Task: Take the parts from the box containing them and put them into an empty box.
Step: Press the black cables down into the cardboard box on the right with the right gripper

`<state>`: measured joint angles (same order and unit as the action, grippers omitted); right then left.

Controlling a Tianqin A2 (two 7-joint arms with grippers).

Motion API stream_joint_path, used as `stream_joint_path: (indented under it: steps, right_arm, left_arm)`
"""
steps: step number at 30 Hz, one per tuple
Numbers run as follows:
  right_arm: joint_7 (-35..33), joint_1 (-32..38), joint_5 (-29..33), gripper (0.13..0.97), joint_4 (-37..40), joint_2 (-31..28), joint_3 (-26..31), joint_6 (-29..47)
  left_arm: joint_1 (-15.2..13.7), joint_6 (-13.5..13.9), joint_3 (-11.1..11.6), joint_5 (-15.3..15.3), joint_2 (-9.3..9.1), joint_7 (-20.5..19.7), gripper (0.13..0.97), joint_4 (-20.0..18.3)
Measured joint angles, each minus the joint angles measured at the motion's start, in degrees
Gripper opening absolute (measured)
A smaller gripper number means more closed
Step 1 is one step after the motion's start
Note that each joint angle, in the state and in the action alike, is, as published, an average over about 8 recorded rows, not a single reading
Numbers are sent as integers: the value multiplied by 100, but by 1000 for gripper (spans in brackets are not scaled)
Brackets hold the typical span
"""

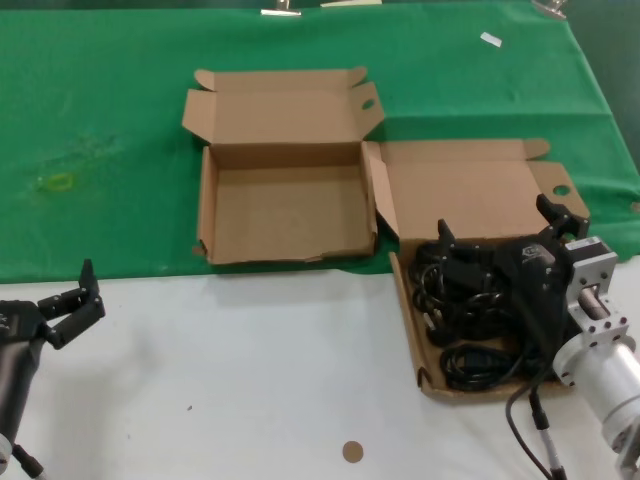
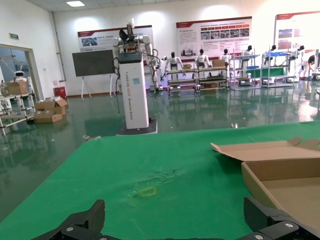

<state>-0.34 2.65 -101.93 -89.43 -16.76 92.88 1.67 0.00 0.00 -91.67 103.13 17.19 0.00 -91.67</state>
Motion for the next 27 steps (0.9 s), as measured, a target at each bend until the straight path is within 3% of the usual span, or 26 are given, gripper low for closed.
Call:
stream_joint_path:
  steps: [27]
  right_arm:
    - [0,0,0,966,0,0,0,0]
  left_arm:
    - [0,0,0,0,0,0,966,0]
